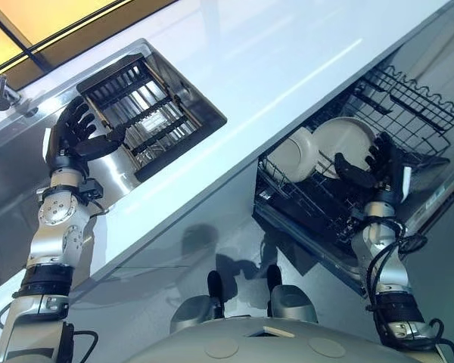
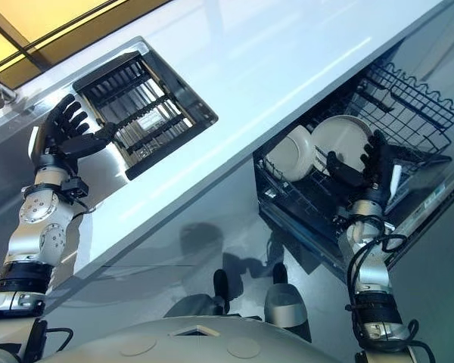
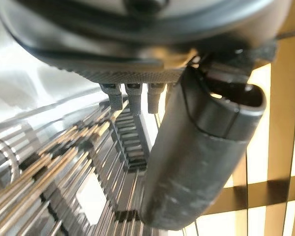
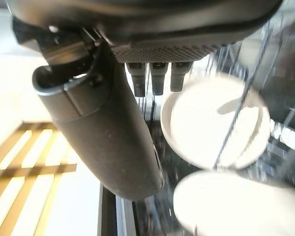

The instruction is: Pick up plates and place into dishwasher.

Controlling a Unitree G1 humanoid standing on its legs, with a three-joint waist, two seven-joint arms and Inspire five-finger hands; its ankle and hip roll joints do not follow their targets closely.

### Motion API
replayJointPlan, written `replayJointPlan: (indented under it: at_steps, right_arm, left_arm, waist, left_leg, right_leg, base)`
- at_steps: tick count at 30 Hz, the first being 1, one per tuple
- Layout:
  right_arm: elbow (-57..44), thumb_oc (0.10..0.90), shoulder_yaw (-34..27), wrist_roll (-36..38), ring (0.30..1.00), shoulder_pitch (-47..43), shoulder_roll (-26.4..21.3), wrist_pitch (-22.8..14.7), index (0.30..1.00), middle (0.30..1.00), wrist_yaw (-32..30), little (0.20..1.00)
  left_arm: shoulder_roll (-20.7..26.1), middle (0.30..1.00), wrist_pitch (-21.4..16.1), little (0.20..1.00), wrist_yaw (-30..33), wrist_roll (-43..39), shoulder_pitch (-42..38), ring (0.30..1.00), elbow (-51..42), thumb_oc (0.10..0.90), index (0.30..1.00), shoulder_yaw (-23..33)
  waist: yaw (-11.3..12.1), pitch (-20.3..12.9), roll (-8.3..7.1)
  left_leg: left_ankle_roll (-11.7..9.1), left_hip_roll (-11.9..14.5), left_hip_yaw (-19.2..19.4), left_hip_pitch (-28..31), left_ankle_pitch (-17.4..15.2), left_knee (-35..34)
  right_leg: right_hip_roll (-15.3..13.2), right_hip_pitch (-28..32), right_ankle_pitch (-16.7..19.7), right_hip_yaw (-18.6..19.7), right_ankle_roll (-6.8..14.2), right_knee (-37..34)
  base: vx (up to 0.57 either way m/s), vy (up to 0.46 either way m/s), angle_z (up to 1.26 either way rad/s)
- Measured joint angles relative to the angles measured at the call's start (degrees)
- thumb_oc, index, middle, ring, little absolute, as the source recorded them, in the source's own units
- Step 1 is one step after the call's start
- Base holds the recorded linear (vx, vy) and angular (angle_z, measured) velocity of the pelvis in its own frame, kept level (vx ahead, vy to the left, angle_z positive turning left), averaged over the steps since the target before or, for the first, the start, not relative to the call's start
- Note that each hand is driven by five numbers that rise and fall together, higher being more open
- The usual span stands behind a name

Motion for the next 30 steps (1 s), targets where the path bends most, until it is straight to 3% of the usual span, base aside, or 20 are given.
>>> replayJointPlan:
  at_steps: [6, 12, 19, 30]
  right_arm:
    - [4.8, 0.800, -4.0, 0.1, 0.900, 0.1, -0.8, -0.8, 0.900, 0.900, -2.3, 0.900]
    - [13.4, 0.800, -4.0, 3.2, 0.900, -0.5, -1.9, -0.9, 0.900, 0.900, -4.9, 0.900]
    - [24.3, 0.800, -2.5, 16.0, 0.900, -0.8, -1.9, 1.9, 0.900, 0.900, 0.7, 0.900]
    - [31.7, 0.800, -0.6, 26.6, 0.900, -3.6, -5.3, 6.4, 0.900, 0.900, 10.7, 0.900]
  left_arm:
    - [0.0, 0.900, 0.0, 0.900, -1.0, -0.5, 0.0, 0.900, 1.1, 0.800, 0.900, 1.3]
    - [0.0, 0.900, 0.0, 0.900, -1.2, -1.6, 0.0, 0.900, 2.7, 0.800, 0.900, 1.4]
    - [0.4, 0.900, 0.0, 0.900, -2.4, -2.2, -0.1, 0.900, 2.8, 0.800, 0.900, 1.4]
    - [2.0, 0.900, 2.0, 0.900, -5.0, -2.9, -3.1, 0.900, 6.3, 0.800, 0.900, 1.4]
  waist:
    - [-1.0, -0.1, 0.23]
    - [-0.8, -0.2, 0.71]
    - [0.9, -0.3, 1.02]
    - [2.9, -0.3, 0.97]
  left_leg:
    - [0.0, 0.1, 0.6, 0.2, -0.1, -0.1]
    - [0.0, 0.1, 0.6, 0.3, -0.1, 0.0]
    - [0.0, 0.1, 0.0, 0.4, -0.1, 0.0]
    - [-0.3, 0.2, -2.5, 0.4, 0.4, 0.0]
  right_leg:
    - [0.1, -0.1, -0.2, 0.3, 0.3, 0.0]
    - [0.1, 0.0, 0.0, 0.3, 0.0, 0.0]
    - [0.1, 0.5, 0.0, -0.2, 0.0, -0.1]
    - [0.3, 1.8, 0.0, -2.0, -0.1, -0.2]
  base:
    - [-0.01, -0.024, -0.05]
    - [-0.01, -0.037, 0.00]
    - [0.00, -0.079, 0.03]
    - [0.02, -0.078, 0.10]
